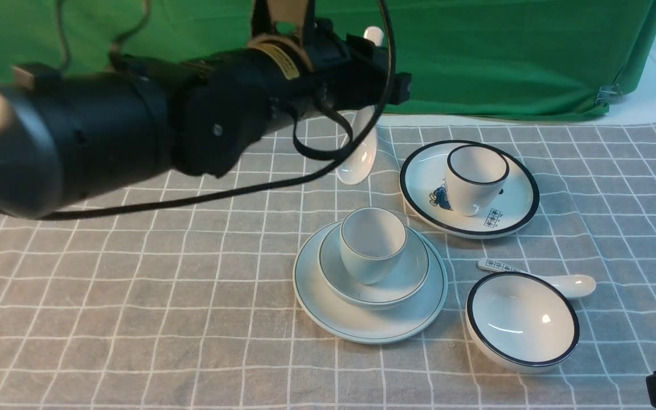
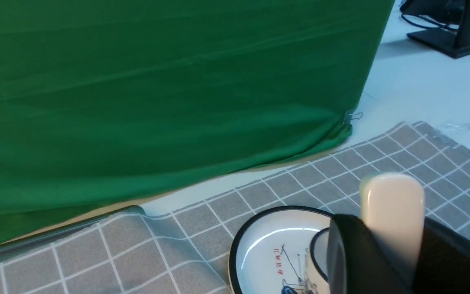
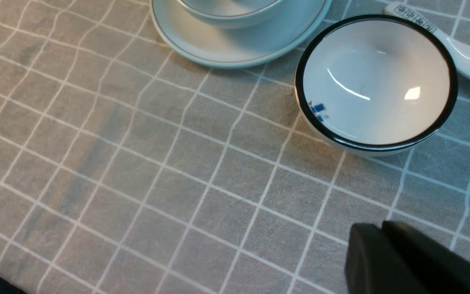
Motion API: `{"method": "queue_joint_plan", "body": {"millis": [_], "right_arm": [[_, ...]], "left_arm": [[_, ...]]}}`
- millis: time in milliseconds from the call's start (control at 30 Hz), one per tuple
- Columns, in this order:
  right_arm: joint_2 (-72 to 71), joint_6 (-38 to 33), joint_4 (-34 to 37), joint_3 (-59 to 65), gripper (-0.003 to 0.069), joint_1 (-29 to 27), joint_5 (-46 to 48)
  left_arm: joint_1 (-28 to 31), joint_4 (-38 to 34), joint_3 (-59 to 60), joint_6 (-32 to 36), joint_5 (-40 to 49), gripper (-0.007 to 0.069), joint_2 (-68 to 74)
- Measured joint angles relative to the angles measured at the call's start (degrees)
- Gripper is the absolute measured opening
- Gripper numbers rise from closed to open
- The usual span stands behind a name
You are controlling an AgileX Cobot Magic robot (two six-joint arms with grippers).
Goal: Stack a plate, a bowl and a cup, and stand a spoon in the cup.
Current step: Use the left arm to put the blue soup spoon into the blue teacup in the middle
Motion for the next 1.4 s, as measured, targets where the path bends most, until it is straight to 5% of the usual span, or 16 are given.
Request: {"method": "queue_joint_plan", "body": {"millis": [833, 1400], "right_arm": [[0.0, 0.0, -0.3, 0.0, 0.0069, 0.0, -0.3], [0.0, 0.0, -0.4, 0.0, 0.007, 0.0, -0.3]], "left_arm": [[-3.5, 3.6, 8.3, 0.0, -13.3, 0.0128, 5.9], [-3.5, 4.5, 8.7, 0.0, -13.8, 0.0128, 10.2]]}}
